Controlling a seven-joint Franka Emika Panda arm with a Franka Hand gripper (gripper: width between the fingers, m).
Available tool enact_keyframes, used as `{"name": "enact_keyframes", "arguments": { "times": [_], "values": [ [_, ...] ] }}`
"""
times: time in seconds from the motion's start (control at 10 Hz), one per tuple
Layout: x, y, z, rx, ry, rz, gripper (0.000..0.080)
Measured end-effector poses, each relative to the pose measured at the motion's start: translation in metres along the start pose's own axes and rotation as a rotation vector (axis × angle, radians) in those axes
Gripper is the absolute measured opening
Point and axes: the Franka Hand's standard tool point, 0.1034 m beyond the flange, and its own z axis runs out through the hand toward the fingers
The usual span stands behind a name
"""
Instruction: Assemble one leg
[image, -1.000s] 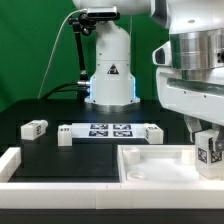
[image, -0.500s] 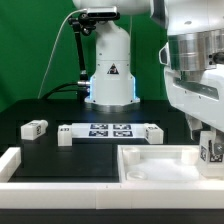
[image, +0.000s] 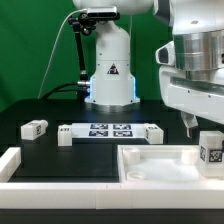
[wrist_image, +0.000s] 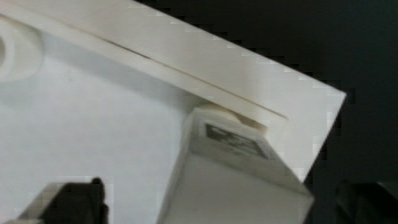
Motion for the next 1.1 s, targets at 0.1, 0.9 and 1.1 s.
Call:
{"name": "enact_keyframes", "arguments": {
  "times": [0.1,0.9,1.1],
  "values": [
    [-0.0025,-0.0004,0.0003,-0.019,0.004,-0.109,0.0648],
    [0.0007,-0.0034,-0.0020,-0.033,0.030,-0.873,0.0649],
    [0.0011,-0.0032,-0.0019,-0.034,0.029,-0.916,0.0649]
  ]
}}
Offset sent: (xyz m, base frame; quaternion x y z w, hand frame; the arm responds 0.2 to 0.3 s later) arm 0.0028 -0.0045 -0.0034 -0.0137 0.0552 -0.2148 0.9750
